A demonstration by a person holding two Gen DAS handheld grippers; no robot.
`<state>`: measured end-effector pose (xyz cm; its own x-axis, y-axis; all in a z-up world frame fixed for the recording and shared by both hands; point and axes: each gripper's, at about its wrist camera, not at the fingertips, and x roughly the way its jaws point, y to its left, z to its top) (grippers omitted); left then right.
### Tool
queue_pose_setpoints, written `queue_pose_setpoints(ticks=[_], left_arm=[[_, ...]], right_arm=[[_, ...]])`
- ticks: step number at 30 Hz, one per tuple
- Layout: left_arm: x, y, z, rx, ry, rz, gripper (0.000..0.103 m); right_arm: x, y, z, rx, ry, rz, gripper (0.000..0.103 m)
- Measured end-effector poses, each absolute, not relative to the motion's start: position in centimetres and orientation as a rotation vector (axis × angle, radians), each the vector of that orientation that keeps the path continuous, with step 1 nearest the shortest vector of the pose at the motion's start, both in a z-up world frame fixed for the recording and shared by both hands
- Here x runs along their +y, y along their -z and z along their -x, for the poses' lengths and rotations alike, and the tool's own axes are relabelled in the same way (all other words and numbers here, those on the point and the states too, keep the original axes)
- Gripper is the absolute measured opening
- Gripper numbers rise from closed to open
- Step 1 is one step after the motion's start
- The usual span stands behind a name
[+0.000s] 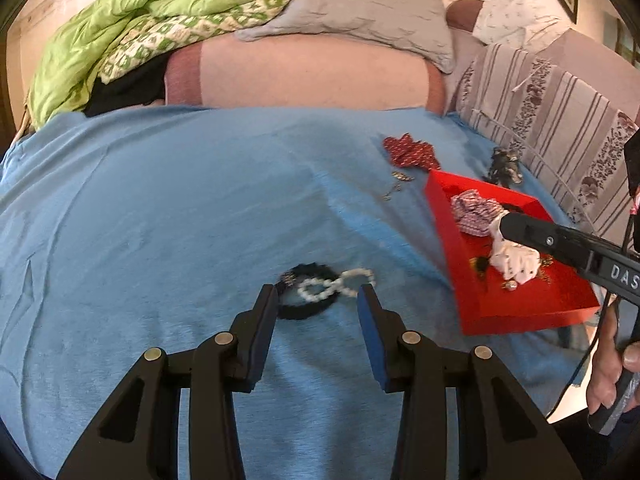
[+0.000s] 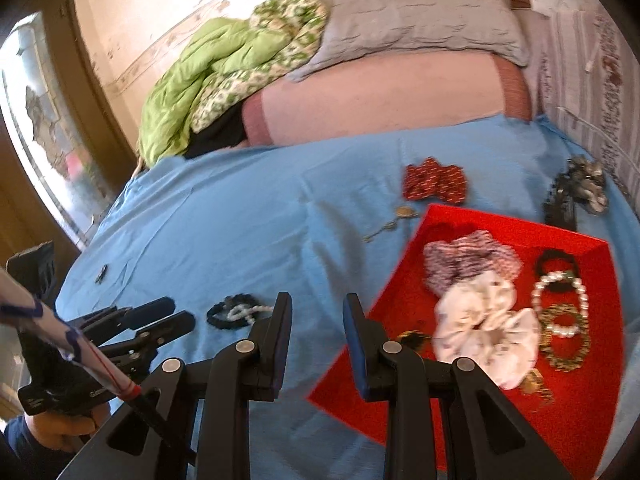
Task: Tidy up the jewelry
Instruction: 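Move both tools back to the black and white beaded bracelets, then grasp the black beaded bracelet with the left gripper while the right gripper grasps the white bead bracelet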
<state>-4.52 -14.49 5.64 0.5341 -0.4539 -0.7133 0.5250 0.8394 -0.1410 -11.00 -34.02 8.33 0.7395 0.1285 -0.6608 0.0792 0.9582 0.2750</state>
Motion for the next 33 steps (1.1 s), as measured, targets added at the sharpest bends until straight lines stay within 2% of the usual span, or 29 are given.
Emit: queue_pose_setpoints(ticks=[22,33], left_arm=[[-13.0,-2.4,-1.0,0.959,0.586,-0.014,0.04],[-11.0,-2.3,-1.9,0.958,0.54,-0.023,0.04]], right_arm=[[-30.5,-3.5,4.6,0.959,-0.066,-0.376,0.028],[-28.3,-0.5,1.3,1.074,0.026,-0.287,0.028]])
